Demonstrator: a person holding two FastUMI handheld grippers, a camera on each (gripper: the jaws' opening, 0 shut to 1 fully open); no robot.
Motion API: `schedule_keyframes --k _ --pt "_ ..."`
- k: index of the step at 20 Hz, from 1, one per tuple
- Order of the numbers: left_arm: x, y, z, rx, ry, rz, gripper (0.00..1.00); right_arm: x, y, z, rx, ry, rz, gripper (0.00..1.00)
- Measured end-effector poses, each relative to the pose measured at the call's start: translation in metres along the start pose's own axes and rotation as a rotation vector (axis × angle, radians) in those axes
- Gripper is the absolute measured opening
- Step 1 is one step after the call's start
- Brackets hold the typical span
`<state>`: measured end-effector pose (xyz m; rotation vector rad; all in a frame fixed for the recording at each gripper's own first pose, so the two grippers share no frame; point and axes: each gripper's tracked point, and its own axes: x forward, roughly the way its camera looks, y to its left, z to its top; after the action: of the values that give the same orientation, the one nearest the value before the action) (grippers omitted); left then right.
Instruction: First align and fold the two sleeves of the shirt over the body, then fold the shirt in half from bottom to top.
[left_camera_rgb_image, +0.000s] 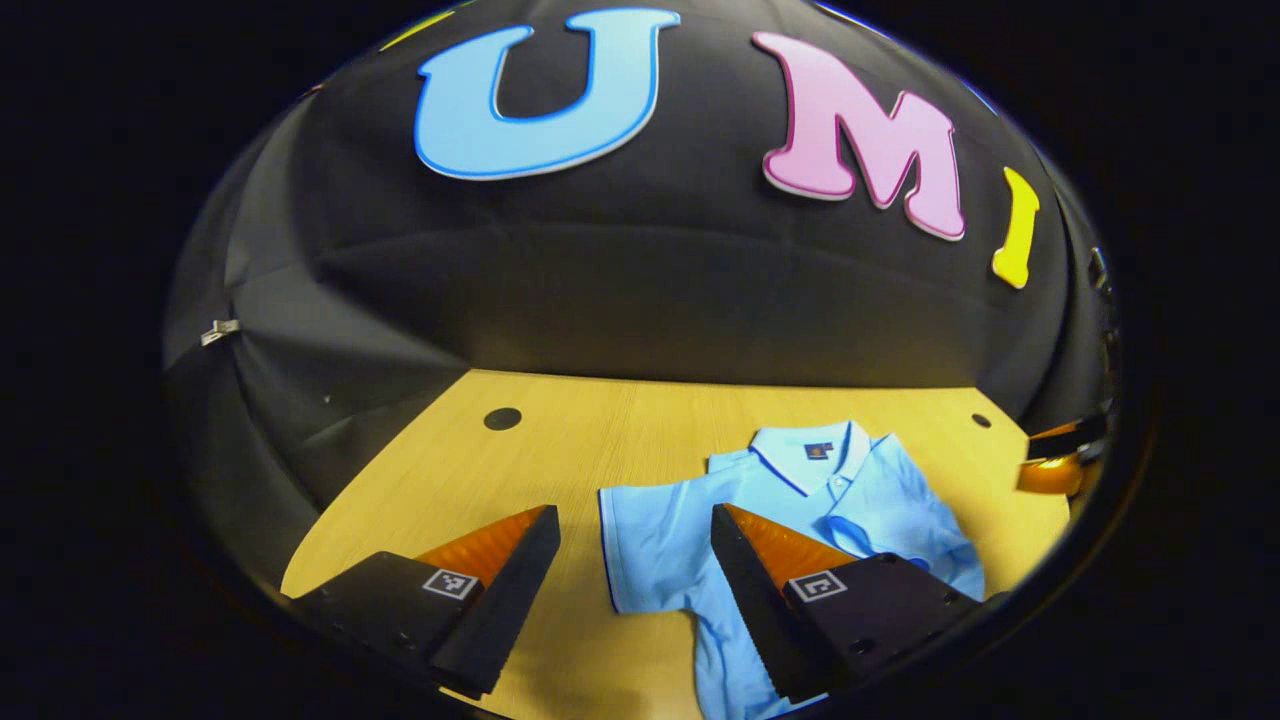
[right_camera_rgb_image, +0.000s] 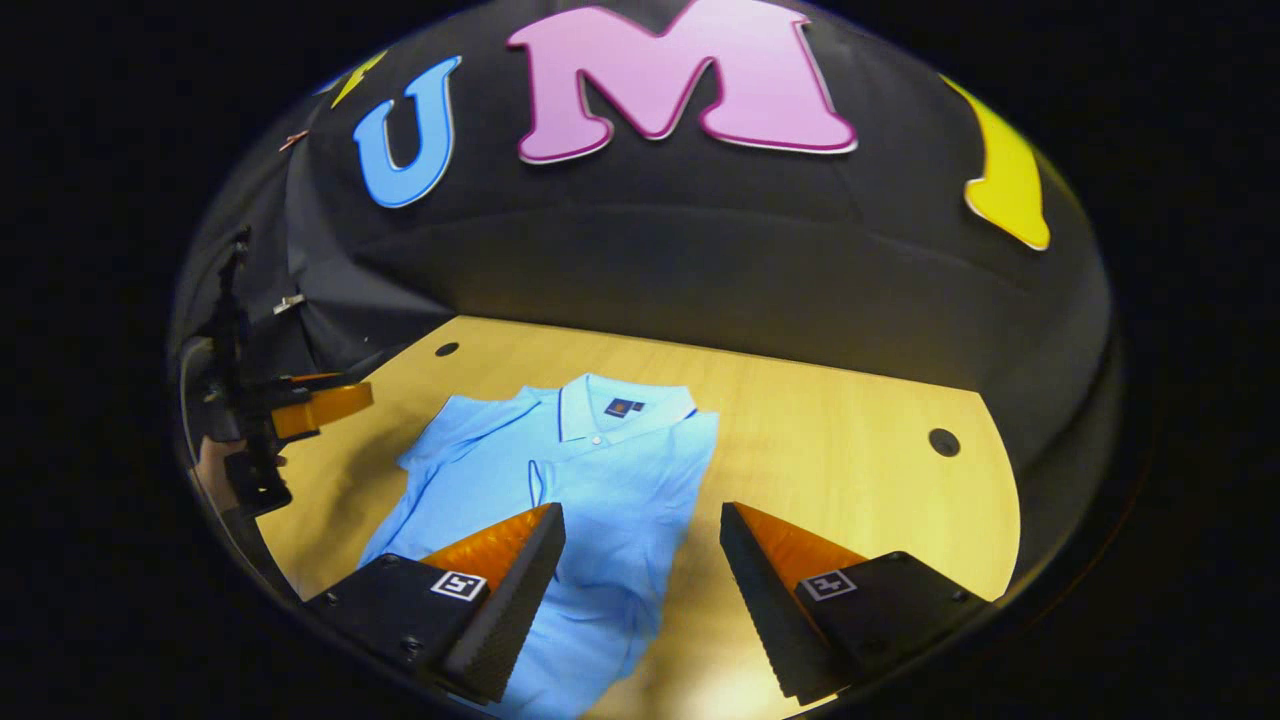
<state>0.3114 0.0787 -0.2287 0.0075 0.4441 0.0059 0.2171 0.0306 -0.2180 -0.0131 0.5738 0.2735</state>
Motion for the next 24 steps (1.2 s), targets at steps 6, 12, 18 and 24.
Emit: schedule_keyframes --k 6,12,18,24 --pt "0.093 0.009 -0.030 0.003 0.095 0.004 0.97 -0.023 -0.047 -0.026 0.079 0.015 -0.082 0.98" --pt "0.125 -0.001 -0.052 0.130 0.186 -0.040 0.81 -0.034 -0.051 -0.047 0.075 0.025 -0.086 0.98" --pt "0.131 -0.006 -0.051 0.073 0.183 -0.085 0.74 -0.031 -0.040 -0.060 0.100 0.035 -0.062 0.98" --pt "0.132 -0.011 -0.047 0.045 0.159 -0.086 0.18 -0.027 -0.040 -0.070 0.132 0.049 -0.060 0.98"
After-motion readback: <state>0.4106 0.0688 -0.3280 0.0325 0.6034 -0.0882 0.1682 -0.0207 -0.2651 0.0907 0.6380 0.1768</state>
